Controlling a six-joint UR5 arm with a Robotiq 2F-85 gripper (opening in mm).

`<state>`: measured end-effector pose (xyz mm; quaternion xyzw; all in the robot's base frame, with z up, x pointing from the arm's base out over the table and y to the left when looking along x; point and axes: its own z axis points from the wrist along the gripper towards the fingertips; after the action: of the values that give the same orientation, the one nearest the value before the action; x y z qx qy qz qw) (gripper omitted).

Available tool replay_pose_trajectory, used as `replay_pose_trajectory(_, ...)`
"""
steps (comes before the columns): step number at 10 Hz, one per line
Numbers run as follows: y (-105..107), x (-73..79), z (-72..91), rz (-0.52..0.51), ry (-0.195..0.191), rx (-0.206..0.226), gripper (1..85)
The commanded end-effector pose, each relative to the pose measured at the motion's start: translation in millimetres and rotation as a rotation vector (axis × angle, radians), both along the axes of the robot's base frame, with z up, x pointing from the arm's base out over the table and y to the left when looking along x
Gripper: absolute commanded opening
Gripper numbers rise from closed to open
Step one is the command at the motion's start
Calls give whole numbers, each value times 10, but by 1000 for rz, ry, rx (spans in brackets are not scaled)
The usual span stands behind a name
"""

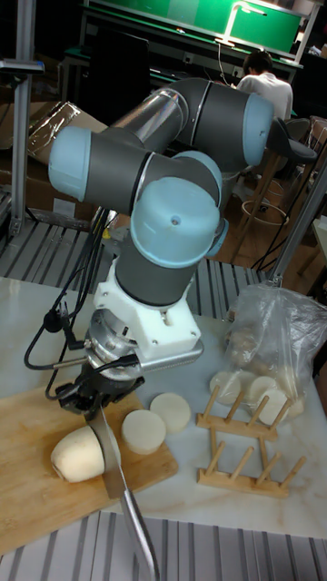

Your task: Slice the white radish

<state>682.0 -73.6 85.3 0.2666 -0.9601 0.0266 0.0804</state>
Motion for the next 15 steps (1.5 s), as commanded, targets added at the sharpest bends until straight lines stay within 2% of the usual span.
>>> replay_pose_trajectory(1,-3,-1,-53,20,-17,28,13)
replay_pose_trajectory(2,2,-4,-54,20,-19,34,13)
replay_pose_trajectory(4,-19,6,51,35,-15,50,13)
replay_pose_trajectory(5,1,37,80,37,-27,70,13)
replay_pose_trajectory(8,189,189,10,57,-91,136,13)
replay_pose_trajectory(10,315,251,-15,126,-131,193,13)
replay_pose_trajectory(12,334,261,-62,153,-154,210,13)
replay_pose_trajectory(15,271,250,-103,178,-169,204,13)
